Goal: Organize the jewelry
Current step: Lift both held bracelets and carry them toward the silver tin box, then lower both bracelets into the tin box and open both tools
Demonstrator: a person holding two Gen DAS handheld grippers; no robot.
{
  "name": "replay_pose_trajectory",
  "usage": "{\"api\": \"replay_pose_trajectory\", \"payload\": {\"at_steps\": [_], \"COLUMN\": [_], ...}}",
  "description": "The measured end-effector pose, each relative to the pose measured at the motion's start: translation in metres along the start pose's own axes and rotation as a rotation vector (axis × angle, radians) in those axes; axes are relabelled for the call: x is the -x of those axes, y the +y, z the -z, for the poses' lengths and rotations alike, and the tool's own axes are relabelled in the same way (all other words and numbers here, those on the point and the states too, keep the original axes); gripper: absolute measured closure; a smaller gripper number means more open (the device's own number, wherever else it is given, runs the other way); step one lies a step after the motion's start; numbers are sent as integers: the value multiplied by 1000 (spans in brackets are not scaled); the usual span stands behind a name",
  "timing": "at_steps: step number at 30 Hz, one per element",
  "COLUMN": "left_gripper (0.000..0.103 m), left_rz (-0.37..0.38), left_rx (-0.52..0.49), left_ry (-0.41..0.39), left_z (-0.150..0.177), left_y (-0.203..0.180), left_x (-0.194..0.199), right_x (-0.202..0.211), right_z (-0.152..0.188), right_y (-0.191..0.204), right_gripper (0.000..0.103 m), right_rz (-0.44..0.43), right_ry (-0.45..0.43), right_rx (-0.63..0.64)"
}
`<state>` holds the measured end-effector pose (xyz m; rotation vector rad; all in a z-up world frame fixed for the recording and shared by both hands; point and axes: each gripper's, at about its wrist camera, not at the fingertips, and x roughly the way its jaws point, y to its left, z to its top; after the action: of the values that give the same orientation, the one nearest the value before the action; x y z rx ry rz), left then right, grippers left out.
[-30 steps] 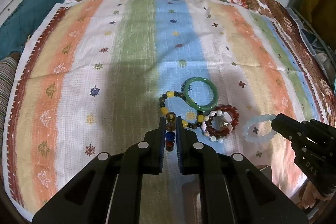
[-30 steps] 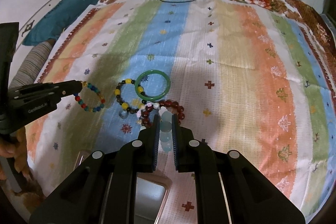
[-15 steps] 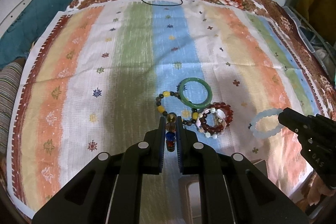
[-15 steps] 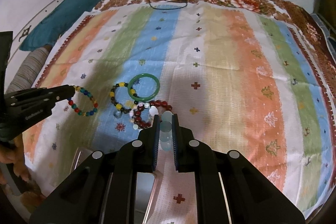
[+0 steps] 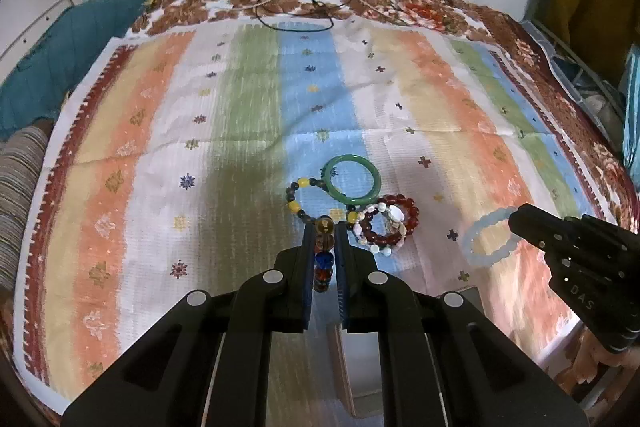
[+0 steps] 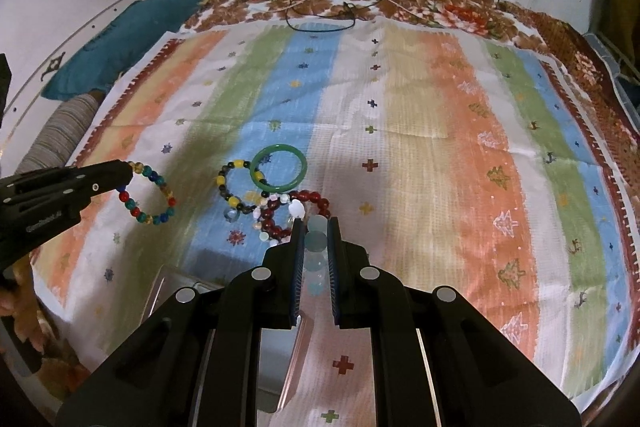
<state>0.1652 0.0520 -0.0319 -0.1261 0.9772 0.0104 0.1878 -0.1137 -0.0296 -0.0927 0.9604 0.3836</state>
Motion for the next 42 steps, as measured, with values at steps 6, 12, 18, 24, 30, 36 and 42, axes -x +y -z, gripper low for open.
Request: {"api": "replay_pose_trajectory", "payload": {"at_steps": [6,12,18,24,30,36,42], "left_gripper": [94,94,94,94,94,94,94], "left_rz": [15,33,15,30,46,56,54], "left_rx": [-28,-52,-110,-130,-142,-152,-162], "left_ry": [-25,-56,-91,-109,-128,-134,-119], "left_z": [7,15,27,38,51,60,64], "left_y": [-11,-23,-37,-43,-49,-52,-55], "left_x": [14,30,44,56,67,73,71], "right_x": [12,25,34,45,56,63,62], "right_z": [5,11,20,29,40,51,60], "right_y": [6,10,17,22,29,37,41], "right_gripper": [91,91,91,91,91,91,91], "right_rz": [6,-2,-8,-22,-40,-66,-94], "right_ry": [-29,-56,-69,-83,-94,-91,-67], "right_rx": [16,24,42,53,70,87,97]}}
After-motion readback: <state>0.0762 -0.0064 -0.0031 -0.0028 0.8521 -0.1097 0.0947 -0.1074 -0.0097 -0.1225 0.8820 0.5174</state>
